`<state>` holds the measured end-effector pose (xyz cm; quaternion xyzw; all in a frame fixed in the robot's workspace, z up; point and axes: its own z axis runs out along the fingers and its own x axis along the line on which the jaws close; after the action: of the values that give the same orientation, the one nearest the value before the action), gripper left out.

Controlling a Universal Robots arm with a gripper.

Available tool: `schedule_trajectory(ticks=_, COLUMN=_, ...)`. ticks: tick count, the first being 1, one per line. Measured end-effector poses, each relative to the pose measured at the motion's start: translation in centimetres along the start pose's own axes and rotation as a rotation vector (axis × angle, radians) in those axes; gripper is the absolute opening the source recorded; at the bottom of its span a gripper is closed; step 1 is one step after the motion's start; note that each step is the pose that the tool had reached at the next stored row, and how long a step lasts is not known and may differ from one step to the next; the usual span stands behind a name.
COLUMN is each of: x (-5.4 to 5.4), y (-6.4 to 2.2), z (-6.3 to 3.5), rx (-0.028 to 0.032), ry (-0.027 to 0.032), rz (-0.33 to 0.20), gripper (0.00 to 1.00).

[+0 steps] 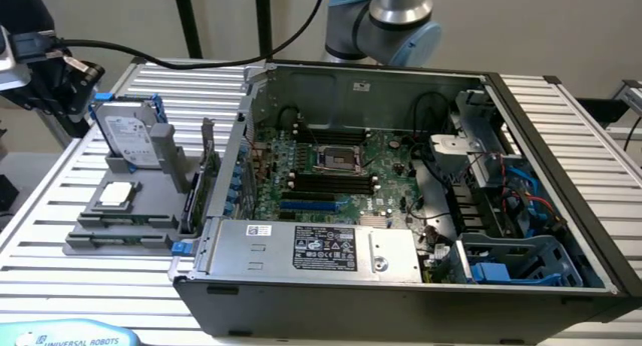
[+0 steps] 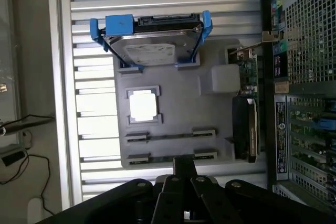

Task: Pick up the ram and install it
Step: 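Reach for the ram, then pick up the ram and move it above insertion slot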

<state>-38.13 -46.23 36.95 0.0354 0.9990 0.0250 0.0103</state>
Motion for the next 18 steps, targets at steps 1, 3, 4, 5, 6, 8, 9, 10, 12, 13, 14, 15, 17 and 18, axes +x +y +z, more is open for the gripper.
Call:
schedule_trajectory(ticks=1, x=0.32, y=-0.04, z=0.01, rx=0.0, ry=0.0, rz=0.0, gripper=0.11)
schedule_trajectory(ticks=3, x=0.5, y=-0.06, z=0.01, rx=0.0, ry=0.0, rz=0.0, gripper=0.11)
schedule_trajectory(ticks=4, x=0.5, y=-0.06, z=0.01, rx=0.0001, ry=0.0, rz=0.0, gripper=0.11)
schedule_trajectory(ticks=5, x=0.5, y=-0.06, z=0.01, rx=0.0, ry=0.0, rz=0.0, gripper=0.11)
schedule_trajectory(ticks=6, x=0.51, y=-0.05, z=0.01, rx=0.0, ry=0.0, rz=0.0, gripper=0.11)
schedule_trajectory(ticks=8, x=0.51, y=-0.05, z=0.01, rx=0.0, ry=0.0, rz=0.0, gripper=0.11)
schedule_trajectory(ticks=9, x=0.51, y=-0.06, z=0.01, rx=0.0, ry=0.0, rz=0.0, gripper=0.11)
schedule_trajectory(ticks=10, x=0.51, y=-0.05, z=0.01, rx=0.0, ry=0.0, rz=0.0, gripper=0.11)
schedule_trajectory(ticks=12, x=0.51, y=-0.05, z=0.01, rx=0.0, ry=0.0, rz=0.0, gripper=0.11)
schedule_trajectory(ticks=13, x=0.51, y=-0.05, z=0.01, rx=0.0, ry=0.0, rz=0.0, gripper=0.11)
schedule_trajectory(ticks=14, x=0.51, y=-0.05, z=0.01, rx=0.0, ry=0.0, rz=0.0, gripper=0.11)
schedule_trajectory(ticks=15, x=0.51, y=-0.05, z=0.01, rx=0.0, ry=0.0001, rz=0.0, gripper=0.11)
schedule_trajectory(ticks=17, x=0.51, y=-0.06, z=0.01, rx=0.0, ry=0.0, rz=0.0, gripper=0.11)
schedule_trajectory(ticks=18, x=0.5, y=-0.05, z=0.01, rx=0.0, ry=0.0, rz=0.0, gripper=0.11)
